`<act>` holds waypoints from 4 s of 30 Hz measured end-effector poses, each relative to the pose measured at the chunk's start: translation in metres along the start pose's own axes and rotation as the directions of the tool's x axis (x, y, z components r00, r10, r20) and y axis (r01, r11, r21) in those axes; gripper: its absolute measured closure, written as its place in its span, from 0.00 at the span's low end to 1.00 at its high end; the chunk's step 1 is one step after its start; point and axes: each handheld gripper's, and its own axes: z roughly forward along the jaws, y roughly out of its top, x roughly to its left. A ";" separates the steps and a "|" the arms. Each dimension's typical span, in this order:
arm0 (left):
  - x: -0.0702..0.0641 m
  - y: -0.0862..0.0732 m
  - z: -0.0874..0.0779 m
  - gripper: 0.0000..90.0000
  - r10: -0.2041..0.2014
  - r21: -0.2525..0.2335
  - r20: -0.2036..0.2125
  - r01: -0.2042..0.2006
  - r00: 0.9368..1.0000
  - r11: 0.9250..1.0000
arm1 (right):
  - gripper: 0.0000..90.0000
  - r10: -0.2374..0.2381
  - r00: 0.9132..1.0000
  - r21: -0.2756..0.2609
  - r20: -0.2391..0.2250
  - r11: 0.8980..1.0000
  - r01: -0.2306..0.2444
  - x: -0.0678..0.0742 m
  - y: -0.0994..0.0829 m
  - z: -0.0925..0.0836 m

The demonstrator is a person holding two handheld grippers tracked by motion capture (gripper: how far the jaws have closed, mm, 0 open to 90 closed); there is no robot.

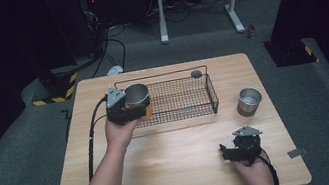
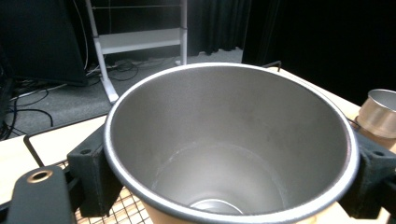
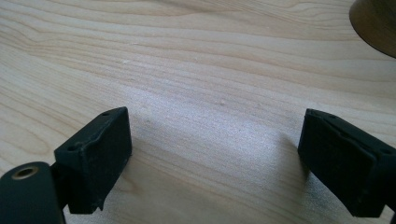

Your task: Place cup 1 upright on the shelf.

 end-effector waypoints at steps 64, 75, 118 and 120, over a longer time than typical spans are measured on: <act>0.015 -0.035 0.071 0.15 -0.061 0.170 -0.130 0.083 0.990 0.982 | 0.11 -0.004 1.000 -0.004 0.000 1.000 0.004 0.000 0.000 0.000; 0.013 -0.039 0.076 0.15 -0.049 0.192 -0.140 0.075 0.989 0.978 | 0.11 -0.006 1.000 -0.005 0.000 1.000 0.006 0.000 0.000 0.000; 0.010 -0.048 0.075 0.11 0.015 0.241 -0.138 0.019 0.990 0.970 | 0.11 -0.007 1.000 -0.005 0.000 1.000 0.007 0.000 0.000 0.000; 0.010 -0.048 0.075 0.06 0.017 0.256 -0.148 0.022 0.989 0.966 | 0.11 -0.007 1.000 -0.005 0.000 1.000 0.007 0.000 0.000 0.000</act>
